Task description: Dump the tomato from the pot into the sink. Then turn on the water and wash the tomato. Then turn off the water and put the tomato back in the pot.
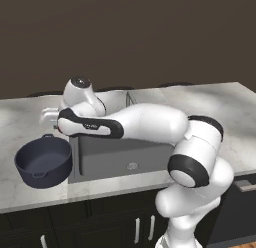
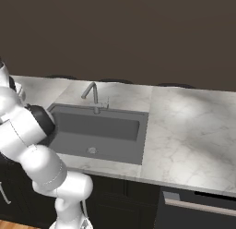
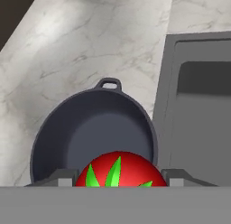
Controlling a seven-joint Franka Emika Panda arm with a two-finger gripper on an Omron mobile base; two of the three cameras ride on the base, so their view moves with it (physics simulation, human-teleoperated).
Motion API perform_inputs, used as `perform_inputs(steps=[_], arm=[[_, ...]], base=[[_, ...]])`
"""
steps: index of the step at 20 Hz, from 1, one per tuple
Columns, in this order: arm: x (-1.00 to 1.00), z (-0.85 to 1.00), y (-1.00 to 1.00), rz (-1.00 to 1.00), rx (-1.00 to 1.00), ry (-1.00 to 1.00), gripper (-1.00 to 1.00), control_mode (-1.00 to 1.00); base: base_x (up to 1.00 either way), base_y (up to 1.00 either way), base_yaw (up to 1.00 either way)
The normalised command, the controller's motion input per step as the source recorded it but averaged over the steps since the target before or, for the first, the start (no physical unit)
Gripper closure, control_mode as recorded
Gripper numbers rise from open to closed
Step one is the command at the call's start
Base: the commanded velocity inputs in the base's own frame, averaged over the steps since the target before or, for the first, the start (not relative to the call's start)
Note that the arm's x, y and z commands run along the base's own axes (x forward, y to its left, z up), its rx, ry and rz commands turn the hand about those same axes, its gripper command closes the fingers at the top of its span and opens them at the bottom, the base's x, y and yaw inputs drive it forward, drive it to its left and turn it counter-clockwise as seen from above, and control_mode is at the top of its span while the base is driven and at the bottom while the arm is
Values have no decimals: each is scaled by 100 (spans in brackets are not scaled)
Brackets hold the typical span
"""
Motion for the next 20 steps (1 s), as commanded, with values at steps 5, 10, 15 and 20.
perform_inputs(steps=[5,10,15,20], arm=[[-15,-47,40,7,-14,0,100,-100],[0,-56,29,6,-15,0,100,-100],[0,-41,27,5,-8,0,100,-100],[0,-23,36,5,0,0,100,-100]], base=[[0,0,0],[0,0,0],[0,0,0],[0,0,0]])
